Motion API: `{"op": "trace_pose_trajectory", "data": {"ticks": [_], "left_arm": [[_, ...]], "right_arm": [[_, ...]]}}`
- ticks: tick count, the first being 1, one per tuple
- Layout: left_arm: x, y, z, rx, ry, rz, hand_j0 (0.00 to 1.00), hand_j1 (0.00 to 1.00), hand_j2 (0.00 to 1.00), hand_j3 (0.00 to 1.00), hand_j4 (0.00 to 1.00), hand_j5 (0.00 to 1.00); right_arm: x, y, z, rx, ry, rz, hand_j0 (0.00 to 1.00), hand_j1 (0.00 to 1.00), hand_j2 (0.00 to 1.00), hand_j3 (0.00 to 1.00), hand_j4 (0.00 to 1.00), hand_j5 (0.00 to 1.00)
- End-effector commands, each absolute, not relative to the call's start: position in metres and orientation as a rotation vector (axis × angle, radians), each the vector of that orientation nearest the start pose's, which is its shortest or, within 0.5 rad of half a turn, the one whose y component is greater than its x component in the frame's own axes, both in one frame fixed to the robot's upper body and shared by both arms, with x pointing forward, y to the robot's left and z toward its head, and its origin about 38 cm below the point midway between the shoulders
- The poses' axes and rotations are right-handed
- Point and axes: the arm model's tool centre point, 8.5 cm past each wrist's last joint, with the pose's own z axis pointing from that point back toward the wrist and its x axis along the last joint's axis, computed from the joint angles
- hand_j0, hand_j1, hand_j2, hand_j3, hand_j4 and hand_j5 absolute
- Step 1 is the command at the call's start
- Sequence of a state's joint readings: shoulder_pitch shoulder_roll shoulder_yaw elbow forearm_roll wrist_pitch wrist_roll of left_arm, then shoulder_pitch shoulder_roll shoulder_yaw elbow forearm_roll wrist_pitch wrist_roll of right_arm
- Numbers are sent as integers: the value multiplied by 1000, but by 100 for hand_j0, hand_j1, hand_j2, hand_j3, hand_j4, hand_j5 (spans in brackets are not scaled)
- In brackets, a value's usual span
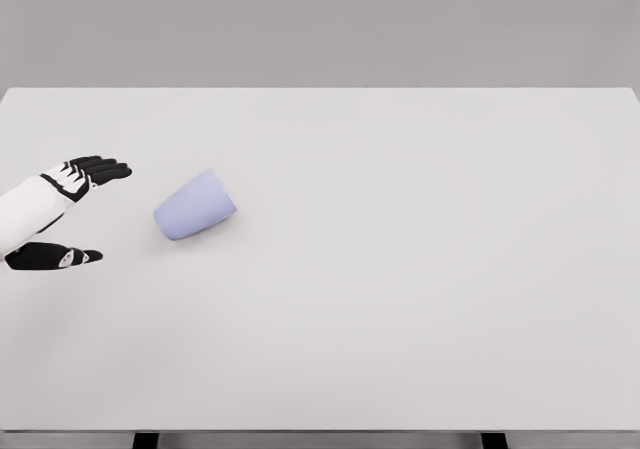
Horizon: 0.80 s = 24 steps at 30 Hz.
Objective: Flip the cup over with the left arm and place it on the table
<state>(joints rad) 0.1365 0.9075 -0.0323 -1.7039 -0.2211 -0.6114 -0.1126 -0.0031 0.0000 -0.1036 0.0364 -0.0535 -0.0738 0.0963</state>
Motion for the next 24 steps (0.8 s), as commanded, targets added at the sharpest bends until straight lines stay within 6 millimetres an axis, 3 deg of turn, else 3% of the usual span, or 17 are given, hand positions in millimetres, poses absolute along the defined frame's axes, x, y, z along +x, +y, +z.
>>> {"op": "trace_pose_trajectory", "data": {"ticks": [1, 11, 16, 18, 20, 21, 23, 24], "left_arm": [[315, 385, 193, 438, -1770, -1454, 100, 100, 100, 100, 100, 100], [315, 384, 192, 437, -1768, -1456, 100, 100, 100, 100, 100, 100], [319, 377, 204, 443, -1857, -1379, 100, 100, 100, 100, 100, 100], [336, 373, 238, 476, -1907, -1440, 99, 99, 99, 99, 99, 99], [344, 357, 252, 293, -1819, -1609, 98, 98, 98, 98, 98, 98], [356, 343, 268, 213, -1839, -1584, 99, 99, 99, 99, 99, 99], [393, 327, 301, 241, -1876, -1344, 99, 99, 99, 99, 99, 99], [401, 322, 303, 233, -1868, -1287, 99, 99, 99, 99, 99, 99]], "right_arm": [[0, -264, -261, 4, -60, -156, 100, 100, 100, 100, 100, 100], [-6, -263, -261, 4, -46, -154, 100, 100, 100, 100, 100, 100], [-6, -263, -261, 4, -46, -154, 100, 100, 100, 100, 100, 100], [-6, -263, -261, 4, -47, -156, 100, 100, 100, 100, 100, 100], [-6, -263, -261, 4, -46, -154, 100, 100, 100, 100, 100, 100], [-6, -263, -261, 4, -46, -154, 100, 100, 100, 100, 100, 100], [-6, -263, -261, 4, -46, -153, 100, 100, 100, 100, 100, 100], [-6, -263, -261, 4, -46, -153, 100, 100, 100, 100, 100, 100]]}}
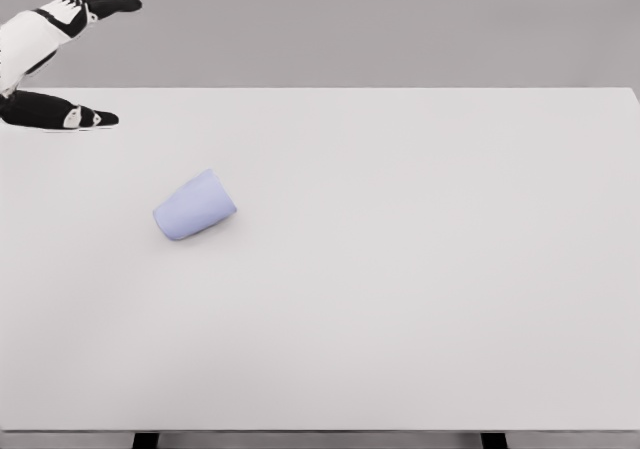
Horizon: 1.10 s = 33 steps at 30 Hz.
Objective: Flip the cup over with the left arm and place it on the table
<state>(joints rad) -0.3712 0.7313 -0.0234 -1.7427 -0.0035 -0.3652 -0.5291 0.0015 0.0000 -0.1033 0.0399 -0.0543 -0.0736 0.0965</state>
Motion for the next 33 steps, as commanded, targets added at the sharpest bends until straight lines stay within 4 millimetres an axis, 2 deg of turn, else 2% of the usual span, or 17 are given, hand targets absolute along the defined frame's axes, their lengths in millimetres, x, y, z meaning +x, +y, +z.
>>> {"op": "trace_pose_trajectory", "data": {"ticks": [1, 6, 7, 9, 11, 15, 18, 28, 33], "left_arm": [[410, 321, 296, 214, -1786, -1191, 99, 99, 99, 99, 99, 99], [432, 291, 237, 42, -1367, -834, 100, 100, 100, 100, 100, 100], [433, 291, 235, 31, -1302, -780, 100, 100, 100, 100, 100, 100], [440, 281, 250, 28, -1340, -797, 100, 100, 100, 100, 100, 100], [441, 276, 252, 18, -1349, -802, 100, 100, 100, 100, 100, 100], [440, 265, 245, -1, -1333, -831, 100, 100, 100, 100, 100, 100], [441, 264, 238, 113, -1296, -874, 100, 100, 100, 100, 100, 100], [435, 247, 214, 125, -1203, -1002, 100, 100, 100, 100, 100, 100], [434, 250, 213, 135, -1192, -1011, 100, 100, 100, 100, 100, 100]], "right_arm": [[-6, -263, -261, 4, -46, -153, 100, 100, 100, 100, 100, 100], [-6, -263, -261, 4, -46, -153, 100, 100, 100, 100, 100, 100], [-7, -263, -261, 4, -45, -153, 100, 100, 100, 100, 100, 100], [-6, -263, -261, 4, -46, -153, 100, 100, 100, 100, 100, 100], [-6, -263, -261, 4, -46, -154, 100, 100, 100, 100, 100, 100], [-6, -263, -261, 4, -46, -154, 100, 100, 100, 100, 100, 100], [-6, -263, -261, 4, -46, -153, 100, 100, 100, 100, 100, 100], [-6, -263, -261, 4, -46, -153, 100, 100, 100, 100, 100, 100], [-6, -263, -261, 4, -46, -154, 100, 100, 100, 100, 100, 100]]}}
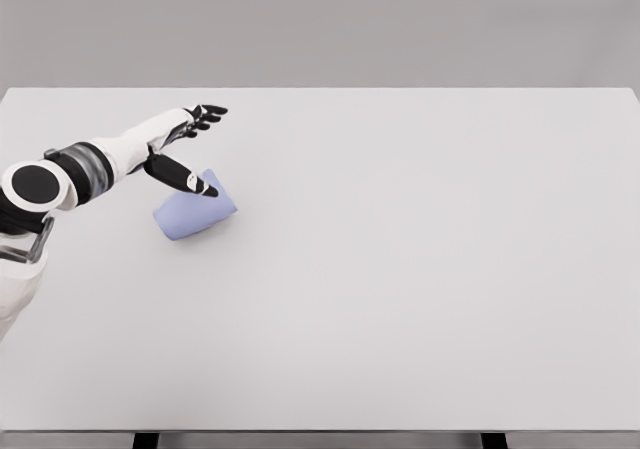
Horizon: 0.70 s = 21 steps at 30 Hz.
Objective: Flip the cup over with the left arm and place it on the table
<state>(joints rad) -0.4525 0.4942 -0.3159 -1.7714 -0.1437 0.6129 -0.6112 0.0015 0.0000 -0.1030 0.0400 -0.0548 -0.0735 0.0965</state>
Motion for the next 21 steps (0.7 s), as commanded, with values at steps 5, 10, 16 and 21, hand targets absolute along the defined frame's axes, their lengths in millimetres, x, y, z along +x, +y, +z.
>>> {"op": "trace_pose_trajectory", "data": {"ticks": [5, 10, 16, 21], "left_arm": [[432, 246, 207, 154, -1168, -1044, 100, 100, 100, 100, 100, 100], [431, 249, 202, 189, -1152, -1053, 100, 100, 100, 100, 100, 100], [428, 248, 195, 182, -1134, -1057, 100, 100, 100, 100, 100, 100], [425, 252, 188, 187, -1113, -1058, 100, 100, 100, 100, 100, 100]], "right_arm": [[-6, -263, -261, 4, -46, -153, 100, 100, 100, 100, 100, 100], [-6, -263, -261, 4, -46, -153, 100, 100, 100, 100, 100, 100], [-6, -263, -261, 4, -46, -153, 100, 100, 100, 100, 100, 100], [-6, -263, -261, 4, -46, -153, 100, 100, 100, 100, 100, 100]]}}
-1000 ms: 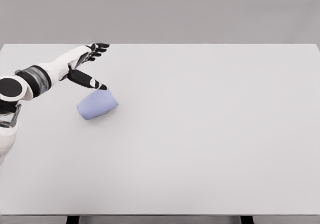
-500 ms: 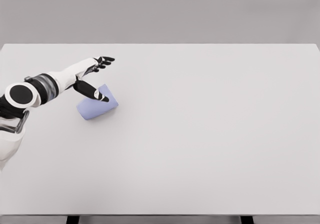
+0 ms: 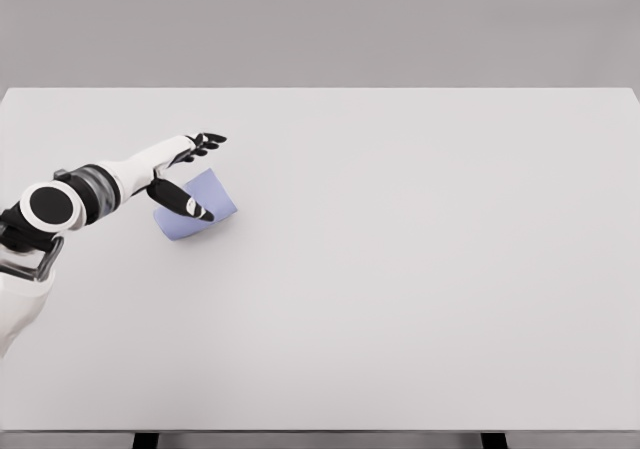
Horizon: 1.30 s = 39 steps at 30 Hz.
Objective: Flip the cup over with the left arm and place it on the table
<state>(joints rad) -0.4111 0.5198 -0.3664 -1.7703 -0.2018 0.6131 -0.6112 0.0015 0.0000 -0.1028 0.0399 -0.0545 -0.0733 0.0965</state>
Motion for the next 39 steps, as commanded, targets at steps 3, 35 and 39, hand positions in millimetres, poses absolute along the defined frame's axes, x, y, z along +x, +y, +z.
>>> {"op": "trace_pose_trajectory", "data": {"ticks": [3, 35, 39], "left_arm": [[423, 256, 183, 191, -1097, -1059, 100, 100, 100, 100, 100, 100], [423, 256, 165, 209, -1049, -1059, 100, 100, 100, 100, 100, 100], [424, 257, 164, 207, -1047, -1053, 100, 100, 100, 100, 100, 100]], "right_arm": [[-6, -263, -261, 4, -46, -154, 100, 100, 100, 100, 100, 100], [-6, -263, -261, 4, -47, -156, 100, 100, 100, 100, 100, 100], [-6, -263, -261, 4, -46, -154, 100, 100, 100, 100, 100, 100]]}}
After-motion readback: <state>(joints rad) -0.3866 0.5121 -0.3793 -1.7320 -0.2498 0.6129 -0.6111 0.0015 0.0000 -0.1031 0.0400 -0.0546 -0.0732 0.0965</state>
